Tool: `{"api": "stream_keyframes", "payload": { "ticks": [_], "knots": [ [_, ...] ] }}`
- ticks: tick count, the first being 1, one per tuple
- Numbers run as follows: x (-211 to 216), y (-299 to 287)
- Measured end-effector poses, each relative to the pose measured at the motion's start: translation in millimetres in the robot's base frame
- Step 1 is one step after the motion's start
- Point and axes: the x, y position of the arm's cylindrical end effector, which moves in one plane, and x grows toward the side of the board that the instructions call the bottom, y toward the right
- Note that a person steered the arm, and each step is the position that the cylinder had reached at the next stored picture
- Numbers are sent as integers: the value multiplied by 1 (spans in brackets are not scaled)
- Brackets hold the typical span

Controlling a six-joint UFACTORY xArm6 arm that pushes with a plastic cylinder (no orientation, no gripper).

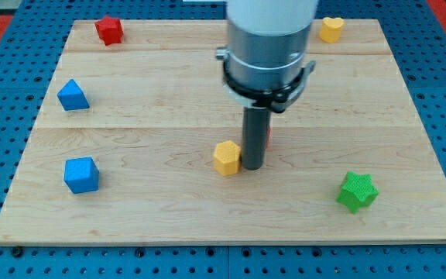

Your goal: Move the yellow hexagon to the center

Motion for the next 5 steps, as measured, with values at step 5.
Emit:
{"api": "stream_keyframes", "payload": {
  "ticks": [5],
  "knots": [
    [-106,-50]
  ]
}}
